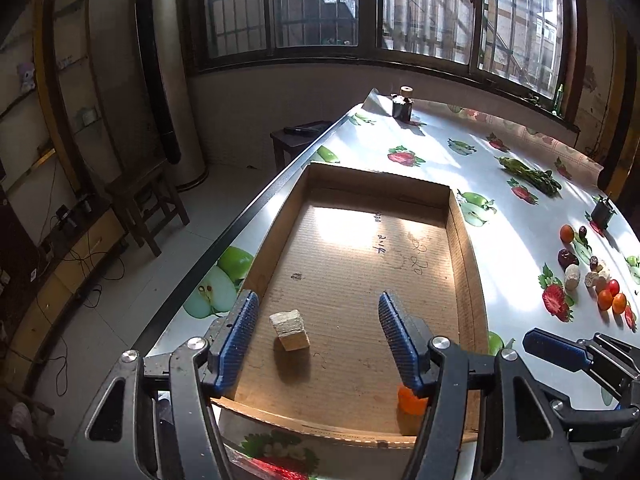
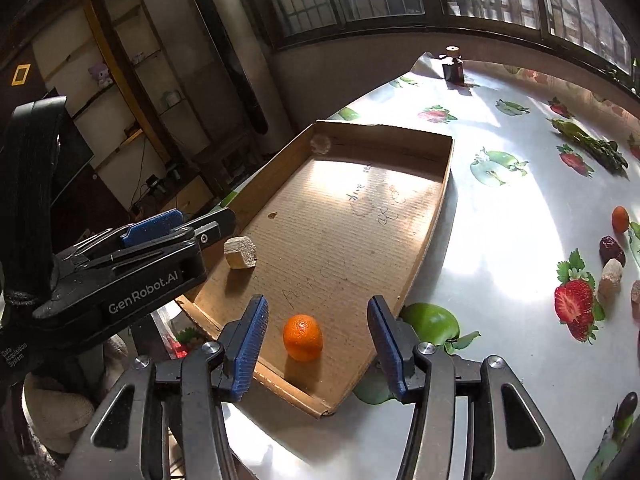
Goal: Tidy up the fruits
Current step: 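Withdraw both open tools from the box back over the table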
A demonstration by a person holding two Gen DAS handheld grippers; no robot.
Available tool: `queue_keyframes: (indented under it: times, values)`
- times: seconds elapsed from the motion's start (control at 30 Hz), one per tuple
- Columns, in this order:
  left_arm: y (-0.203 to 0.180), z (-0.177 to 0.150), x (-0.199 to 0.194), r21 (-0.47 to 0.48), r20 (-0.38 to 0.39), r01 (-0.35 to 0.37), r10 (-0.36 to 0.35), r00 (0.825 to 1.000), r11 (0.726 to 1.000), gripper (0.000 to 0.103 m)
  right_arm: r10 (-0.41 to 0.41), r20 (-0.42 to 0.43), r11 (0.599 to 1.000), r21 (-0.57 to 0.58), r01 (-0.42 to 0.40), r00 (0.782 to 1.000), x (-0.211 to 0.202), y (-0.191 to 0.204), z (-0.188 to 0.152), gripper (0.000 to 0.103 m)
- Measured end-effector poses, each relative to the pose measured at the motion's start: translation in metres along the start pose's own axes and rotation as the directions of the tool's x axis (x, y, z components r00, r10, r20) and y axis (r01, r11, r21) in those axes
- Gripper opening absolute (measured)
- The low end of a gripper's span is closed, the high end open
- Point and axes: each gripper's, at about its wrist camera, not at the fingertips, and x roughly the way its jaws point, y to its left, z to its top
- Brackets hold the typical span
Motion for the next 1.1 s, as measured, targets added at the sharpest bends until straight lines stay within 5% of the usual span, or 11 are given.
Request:
queue_keyframes:
  times: [0.47, 0.77, 0.9, 1.1]
  values:
    - [-0.086, -0.004, -0.017, 0.193, 0.018, 0.042, -0.047, 0.999, 0.98, 0.067, -0.256, 0.095, 0.953, 0.189, 0.235, 0.962, -0.102, -0.128, -0.049, 0.064]
    - [-0.121, -0.008, -0.008, 0.235, -0.032, 0.11, -0.106, 0.994, 0.966, 0.071, -0.428, 0.051, 0.818, 0.446, 0.363, 0.902, -0.175, -0.24, -0.11, 0.064]
    - [-0.15, -0.012, -0.001, 0.264, -0.076, 0.179, -0.165, 0.983, 0.948, 0.071, -0.466, 0.02, 0.754, 0.533, 0.385, 0.885, -0.196, -0.276, -0.131, 0.064]
    - [-0.193, -0.024, 0.001, 0.298, -0.148, 0.308, -0.275, 0.95, 0.903, 0.071, -0.459, 0.004, 0.747, 0.544, 0.383, 0.889, -0.195, -0.291, -0.128, 0.064]
